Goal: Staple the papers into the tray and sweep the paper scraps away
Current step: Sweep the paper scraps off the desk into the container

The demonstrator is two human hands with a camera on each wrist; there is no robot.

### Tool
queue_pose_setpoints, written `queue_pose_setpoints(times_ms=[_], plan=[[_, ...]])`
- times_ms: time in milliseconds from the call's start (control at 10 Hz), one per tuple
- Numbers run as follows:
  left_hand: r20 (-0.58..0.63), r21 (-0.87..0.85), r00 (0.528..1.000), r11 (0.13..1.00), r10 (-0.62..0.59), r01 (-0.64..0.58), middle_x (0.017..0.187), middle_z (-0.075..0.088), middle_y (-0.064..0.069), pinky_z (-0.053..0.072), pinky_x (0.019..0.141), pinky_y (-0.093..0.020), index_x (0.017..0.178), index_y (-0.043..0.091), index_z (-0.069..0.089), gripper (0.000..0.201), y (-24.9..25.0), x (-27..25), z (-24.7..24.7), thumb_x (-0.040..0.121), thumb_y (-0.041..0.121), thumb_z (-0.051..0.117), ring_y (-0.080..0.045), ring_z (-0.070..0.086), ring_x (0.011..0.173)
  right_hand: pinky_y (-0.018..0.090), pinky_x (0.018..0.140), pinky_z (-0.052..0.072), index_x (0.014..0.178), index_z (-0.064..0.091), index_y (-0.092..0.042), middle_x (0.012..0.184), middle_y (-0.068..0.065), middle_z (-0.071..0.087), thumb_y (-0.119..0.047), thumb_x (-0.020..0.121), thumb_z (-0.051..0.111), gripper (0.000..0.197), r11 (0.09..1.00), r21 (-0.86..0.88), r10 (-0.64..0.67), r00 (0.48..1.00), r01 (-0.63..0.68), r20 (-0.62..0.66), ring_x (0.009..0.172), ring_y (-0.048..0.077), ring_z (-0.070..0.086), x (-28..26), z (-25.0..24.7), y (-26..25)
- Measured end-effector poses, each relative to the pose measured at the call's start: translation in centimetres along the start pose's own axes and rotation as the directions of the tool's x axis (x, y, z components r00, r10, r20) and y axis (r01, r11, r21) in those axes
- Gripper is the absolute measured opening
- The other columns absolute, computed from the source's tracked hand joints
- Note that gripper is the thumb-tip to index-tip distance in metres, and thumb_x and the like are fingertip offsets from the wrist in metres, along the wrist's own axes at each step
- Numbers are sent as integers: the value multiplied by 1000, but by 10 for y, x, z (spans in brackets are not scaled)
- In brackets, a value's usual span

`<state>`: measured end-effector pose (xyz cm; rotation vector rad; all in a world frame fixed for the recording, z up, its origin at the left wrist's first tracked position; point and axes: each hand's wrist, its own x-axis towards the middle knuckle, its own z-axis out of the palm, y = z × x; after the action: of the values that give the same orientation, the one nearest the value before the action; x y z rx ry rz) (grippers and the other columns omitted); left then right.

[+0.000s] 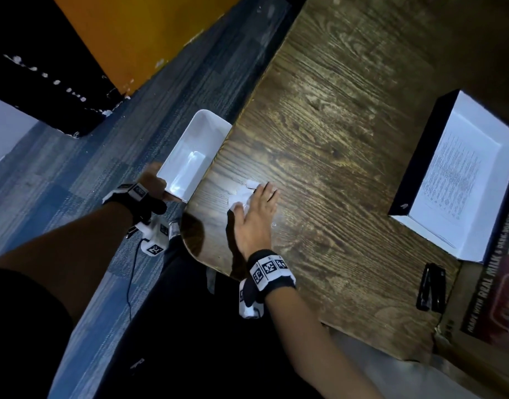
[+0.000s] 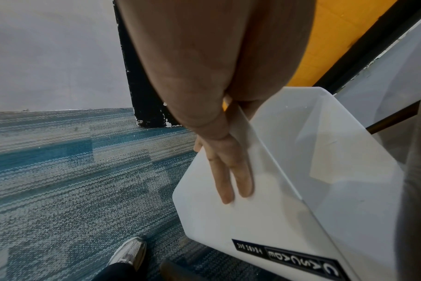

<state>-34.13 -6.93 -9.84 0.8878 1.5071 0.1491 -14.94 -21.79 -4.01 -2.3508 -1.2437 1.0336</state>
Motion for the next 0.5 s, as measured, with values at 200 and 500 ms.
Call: queue_pose_setpoints(times_ms=[200,500], plan=[[-40,62,997,996,-68,70,105,53,-12,47,31,-21,93,21,46,39,-1,-9,4,89,-15,31,-19,63,79,37,120,-6,151,-2,-9,160,7,-10,-33,98,34,69,993,13,115,982,-114,-151,147,20,-16,-12,-27,39],[-85,78,994,994,-71,78,109,49,-7,60,69,-32,108,28,32,40,-15,-10,-2,88,-6,41,-28,61,107,42,119,-12,148,-9,2,157,22,-16,-34,98,28,71,979,-100,175,983,-180,-54,144,34,-23,-19,14,11]])
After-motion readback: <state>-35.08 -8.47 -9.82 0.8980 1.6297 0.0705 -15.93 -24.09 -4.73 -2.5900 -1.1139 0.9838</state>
